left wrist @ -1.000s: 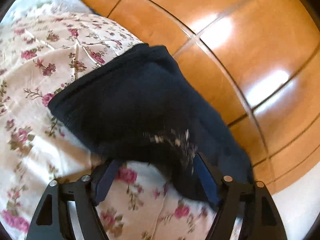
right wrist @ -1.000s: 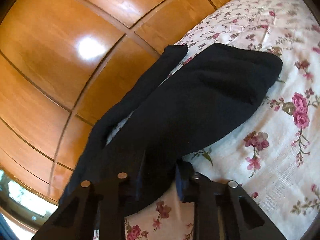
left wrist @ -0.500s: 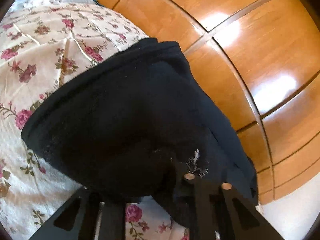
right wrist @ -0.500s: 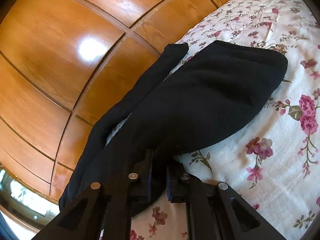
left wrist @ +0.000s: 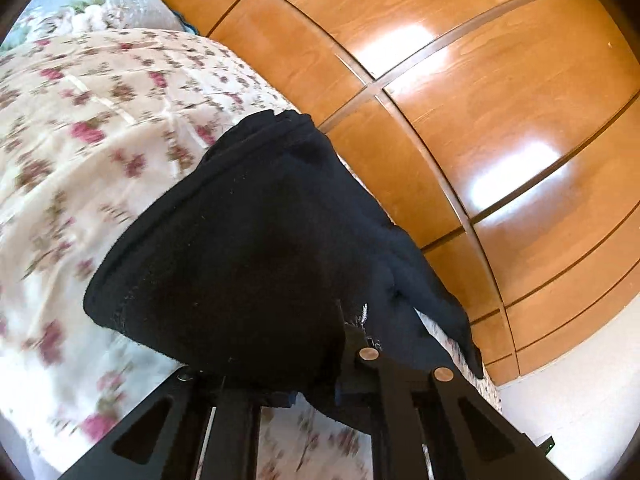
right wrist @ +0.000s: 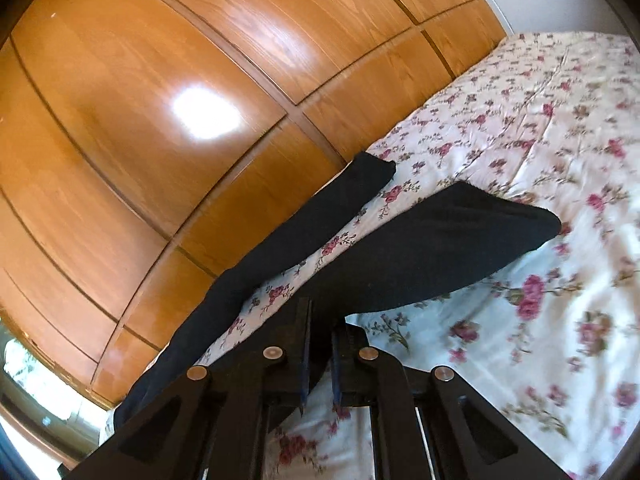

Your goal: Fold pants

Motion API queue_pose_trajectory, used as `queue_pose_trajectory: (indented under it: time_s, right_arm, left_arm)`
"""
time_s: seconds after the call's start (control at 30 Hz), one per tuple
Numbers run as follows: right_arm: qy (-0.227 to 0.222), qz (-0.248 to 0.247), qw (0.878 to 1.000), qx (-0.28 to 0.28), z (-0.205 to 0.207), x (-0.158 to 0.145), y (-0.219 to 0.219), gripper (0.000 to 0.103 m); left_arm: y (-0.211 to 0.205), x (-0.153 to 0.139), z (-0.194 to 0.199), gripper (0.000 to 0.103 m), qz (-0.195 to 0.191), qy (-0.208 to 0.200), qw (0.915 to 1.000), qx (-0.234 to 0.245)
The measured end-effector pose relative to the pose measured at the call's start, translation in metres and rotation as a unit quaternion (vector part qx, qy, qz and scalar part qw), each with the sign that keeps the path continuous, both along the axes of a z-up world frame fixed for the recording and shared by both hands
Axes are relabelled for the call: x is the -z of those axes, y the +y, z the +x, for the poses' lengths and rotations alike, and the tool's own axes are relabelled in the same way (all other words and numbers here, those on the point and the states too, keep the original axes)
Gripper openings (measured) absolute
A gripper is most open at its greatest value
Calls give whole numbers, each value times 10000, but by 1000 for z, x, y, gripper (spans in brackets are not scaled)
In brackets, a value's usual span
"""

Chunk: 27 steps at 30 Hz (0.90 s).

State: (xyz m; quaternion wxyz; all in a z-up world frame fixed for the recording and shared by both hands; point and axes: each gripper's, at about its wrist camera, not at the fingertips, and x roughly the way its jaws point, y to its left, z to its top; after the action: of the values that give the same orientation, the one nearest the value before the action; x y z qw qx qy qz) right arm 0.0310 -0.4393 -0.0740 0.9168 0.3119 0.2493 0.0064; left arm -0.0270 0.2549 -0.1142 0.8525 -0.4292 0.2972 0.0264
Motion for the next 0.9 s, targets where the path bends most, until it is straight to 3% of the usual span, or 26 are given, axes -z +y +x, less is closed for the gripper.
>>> queue_pose_trajectory:
  time_s: [0.23, 0.37, 0.47, 0.53, 0.6, 0.63, 0.73, 0.8, 0.87, 0.9]
  right_arm:
    - [347, -244, 9991, -52, -24, 8, 3, 8]
    - [548, 6, 9985, 64, -49, 15, -4, 8]
    - [668, -31, 9977, 90, -55, 20, -4, 8]
    - [906, -61, 9958, 136, -54, 30, -3, 8]
    - [1130, 223, 9931, 226, -50, 48, -10, 8]
    - [1027, 452, 9934, 242, -50, 50, -15, 8]
    - [885, 555, 9939, 362, -47, 49, -27, 16]
    - [811, 518, 9936, 587, -46, 49, -35, 20]
    - [813, 553, 9930, 657, -45, 51, -40, 20]
    - [800, 625, 9923, 709, -45, 54, -45, 11]
  left_arm:
    - [-6, 5, -37, 11, 81, 158, 9998, -107]
    - [-7, 1, -58, 11, 116, 158, 9996, -217]
    - [-9, 15, -57, 11, 324, 409, 9986, -108]
    - [-12, 26, -55, 12, 369, 598, 9975, -49]
    - [-13, 28, -54, 12, 467, 587, 9972, -25]
    - [-14, 26, -53, 12, 553, 575, 9968, 4]
    - [-19, 22, -52, 21, 897, 578, 9943, 14]
    - [-20, 24, -53, 21, 931, 563, 9941, 3]
    - [-21, 25, -53, 21, 897, 554, 9944, -33]
    - [-22, 26, -52, 21, 900, 556, 9944, -33]
